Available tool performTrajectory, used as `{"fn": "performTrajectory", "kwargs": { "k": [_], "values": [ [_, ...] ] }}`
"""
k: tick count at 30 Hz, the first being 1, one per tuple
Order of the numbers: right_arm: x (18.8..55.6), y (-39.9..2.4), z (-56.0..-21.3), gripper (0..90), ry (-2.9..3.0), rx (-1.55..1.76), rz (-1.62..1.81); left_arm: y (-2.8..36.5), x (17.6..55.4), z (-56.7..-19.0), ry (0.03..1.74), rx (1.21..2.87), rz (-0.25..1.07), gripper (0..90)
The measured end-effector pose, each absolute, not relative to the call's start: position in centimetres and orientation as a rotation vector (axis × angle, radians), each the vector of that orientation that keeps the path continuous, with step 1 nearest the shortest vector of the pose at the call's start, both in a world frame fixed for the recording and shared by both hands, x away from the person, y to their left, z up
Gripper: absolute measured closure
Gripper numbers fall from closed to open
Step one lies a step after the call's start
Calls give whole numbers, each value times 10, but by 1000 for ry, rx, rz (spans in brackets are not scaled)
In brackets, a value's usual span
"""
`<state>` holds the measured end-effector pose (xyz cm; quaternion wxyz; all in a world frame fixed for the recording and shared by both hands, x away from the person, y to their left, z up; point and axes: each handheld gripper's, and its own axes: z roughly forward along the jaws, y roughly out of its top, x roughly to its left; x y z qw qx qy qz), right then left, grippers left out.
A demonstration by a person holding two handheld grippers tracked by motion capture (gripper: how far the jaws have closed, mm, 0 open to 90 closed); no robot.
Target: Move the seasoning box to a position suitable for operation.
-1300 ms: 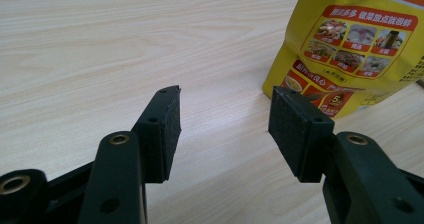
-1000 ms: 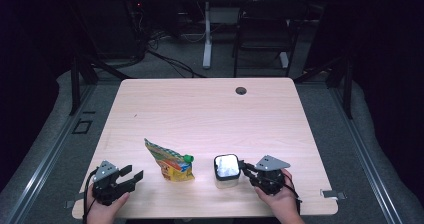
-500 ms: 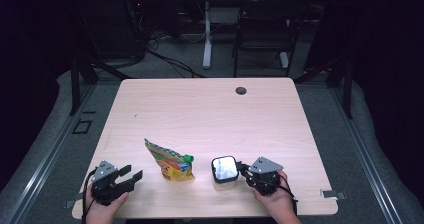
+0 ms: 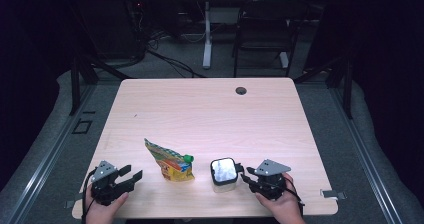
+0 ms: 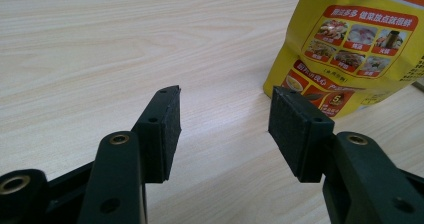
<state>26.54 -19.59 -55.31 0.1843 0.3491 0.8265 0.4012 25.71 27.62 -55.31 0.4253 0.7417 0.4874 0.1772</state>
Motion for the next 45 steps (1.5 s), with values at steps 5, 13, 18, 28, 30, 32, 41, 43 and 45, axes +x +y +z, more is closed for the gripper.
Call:
{"fn": "performTrajectory", "kwargs": {
  "k": [5, 13, 18, 28, 30, 32, 41, 43, 45],
  "values": [
    [262, -203, -544, 660, 2304, 1034, 1156, 275, 257, -553, 1212, 1854, 447, 470],
    [258, -205, -520, 900, 2244, 1026, 1202, 274, 257, -553, 1207, 1860, 450, 471],
    [259, -195, -511, 900, 2251, 988, 1225, 274, 257, -552, 1203, 1871, 439, 473],
    [264, -177, -505, 900, 2270, 936, 1206, 273, 256, -552, 1190, 1866, 441, 480],
    [265, -175, -506, 900, 2271, 931, 1207, 273, 256, -552, 1191, 1866, 441, 480],
    [266, -174, -506, 900, 2269, 932, 1203, 274, 256, -552, 1195, 1869, 438, 480],
    [268, -176, -511, 900, 2265, 950, 1222, 273, 256, -552, 1193, 1871, 439, 480],
    [268, -177, -511, 900, 2265, 953, 1232, 273, 256, -552, 1193, 1866, 440, 480],
    [268, -177, -511, 900, 2261, 956, 1237, 273, 256, -552, 1197, 1863, 436, 480]
  ]
}}
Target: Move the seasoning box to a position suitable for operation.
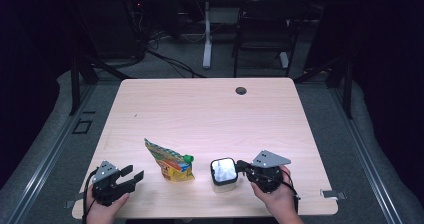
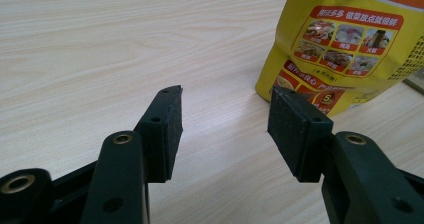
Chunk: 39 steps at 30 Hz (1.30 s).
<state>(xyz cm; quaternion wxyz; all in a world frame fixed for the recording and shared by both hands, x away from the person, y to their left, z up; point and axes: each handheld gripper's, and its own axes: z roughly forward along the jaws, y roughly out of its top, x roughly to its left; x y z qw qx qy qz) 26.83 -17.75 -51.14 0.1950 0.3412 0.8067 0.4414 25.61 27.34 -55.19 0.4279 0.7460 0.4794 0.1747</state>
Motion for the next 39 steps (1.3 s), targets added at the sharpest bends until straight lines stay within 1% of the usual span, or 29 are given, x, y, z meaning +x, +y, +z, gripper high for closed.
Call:
{"fn": "performTrajectory", "kwargs": {
  "k": [9, 15, 25, 28, 29, 32, 33, 34, 35, 36, 37, 39],
  "values": [
    [272, -184, -516, 900, 2234, 1029, 1320, 273, 255, -551, 1191, 1864, 439, 480],
    [271, -183, -516, 900, 2230, 1019, 1311, 271, 252, -549, 1173, 1860, 435, 481],
    [269, -184, -518, 900, 2210, 1018, 1322, 262, 244, -543, 1097, 1879, 426, 534],
    [269, -183, -518, 900, 2208, 1013, 1317, 258, 242, -541, 1066, 1902, 424, 565],
    [269, -183, -519, 900, 2198, 1017, 1334, 256, 240, -539, 1056, 1900, 399, 585],
    [269, -184, -519, 900, 2200, 1019, 1334, 252, 238, -537, 1043, 1896, 379, 629],
    [269, -184, -519, 900, 2196, 1024, 1339, 246, 235, -534, 1007, 1909, 363, 650],
    [269, -184, -519, 900, 2196, 1024, 1339, 246, 235, -534, 1007, 1909, 363, 666],
    [269, -185, -520, 900, 2193, 1029, 1349, 235, 229, -529, 941, 1958, 363, 699],
    [269, -185, -520, 900, 2193, 1029, 1349, 235, 229, -529, 941, 1958, 363, 725],
    [269, -185, -520, 900, 2191, 1033, 1350, 226, 225, -527, 892, 1982, 353, 725],
    [268, -184, -520, 900, 2188, 1029, 1347, 211, 219, -524, 833, 2005, 339, 824]
  ]
}}
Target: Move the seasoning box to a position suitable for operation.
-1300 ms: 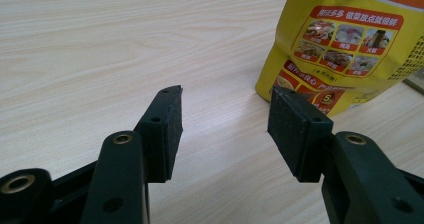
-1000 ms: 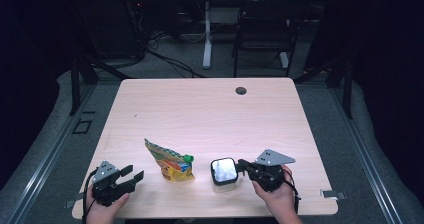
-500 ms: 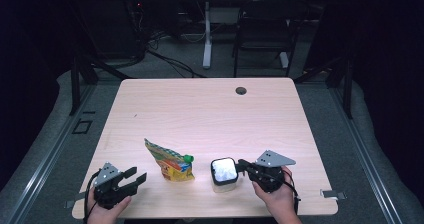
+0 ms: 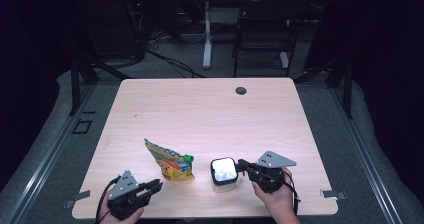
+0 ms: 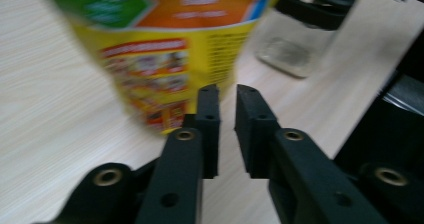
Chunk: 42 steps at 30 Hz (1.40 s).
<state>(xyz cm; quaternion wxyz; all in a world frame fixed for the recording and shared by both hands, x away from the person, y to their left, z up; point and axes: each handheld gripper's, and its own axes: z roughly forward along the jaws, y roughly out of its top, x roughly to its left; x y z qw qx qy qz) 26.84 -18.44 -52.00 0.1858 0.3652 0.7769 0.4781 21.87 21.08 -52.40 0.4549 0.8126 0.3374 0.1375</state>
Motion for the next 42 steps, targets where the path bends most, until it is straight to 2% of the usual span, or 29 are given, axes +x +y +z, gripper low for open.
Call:
{"fn": "performTrajectory", "kwargs": {
  "k": [4, 8, 24, 42],
  "values": [
    [268, -184, -520, 900, 2185, 1023, 1349, 187, 213, -523, 762, 2031, 311, 900],
    [268, -185, -521, 900, 2183, 1014, 1361, 154, 215, -525, 727, 2032, 247, 900],
    [269, -188, -524, 900, 2168, 1010, 1405, 86, 230, -532, 733, 2053, 214, 900],
    [268, -189, -526, 900, 2156, 1017, 1423, 82, 237, -532, 755, 2057, 229, 900]
  ]
}}
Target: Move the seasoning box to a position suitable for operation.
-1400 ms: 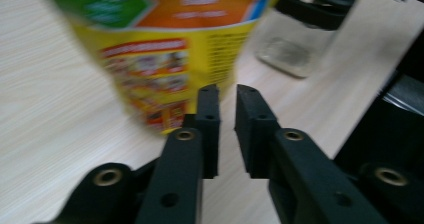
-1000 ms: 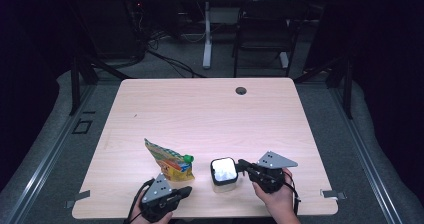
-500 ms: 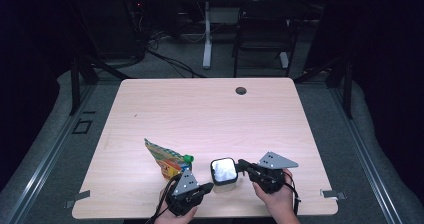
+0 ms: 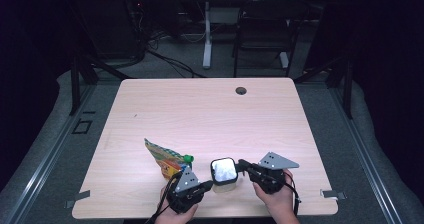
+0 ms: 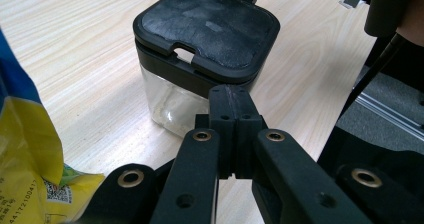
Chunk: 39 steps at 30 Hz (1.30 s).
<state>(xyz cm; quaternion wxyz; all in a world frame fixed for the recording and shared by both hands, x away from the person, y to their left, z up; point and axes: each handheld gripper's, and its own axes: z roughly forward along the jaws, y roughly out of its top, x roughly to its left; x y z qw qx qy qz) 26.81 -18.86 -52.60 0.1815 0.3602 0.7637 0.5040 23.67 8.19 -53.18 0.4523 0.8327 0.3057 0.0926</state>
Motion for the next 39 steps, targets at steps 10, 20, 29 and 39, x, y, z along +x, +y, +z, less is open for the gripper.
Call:
{"fn": "performTrajectory", "kwargs": {
  "k": [10, 20, 29, 39],
  "values": [
    [268, -190, -527, 900, 2151, 1026, 1440, 80, 239, -532, 759, 2068, 223, 900],
    [268, -190, -528, 900, 2150, 1035, 1447, 80, 240, -532, 762, 2057, 224, 900],
    [268, -191, -528, 868, 2151, 1035, 1458, 77, 240, -528, 757, 2046, 231, 900],
    [256, -182, -512, 732, 2212, 903, 1371, 74, 242, -522, 748, 2029, 236, 900]
  ]
}}
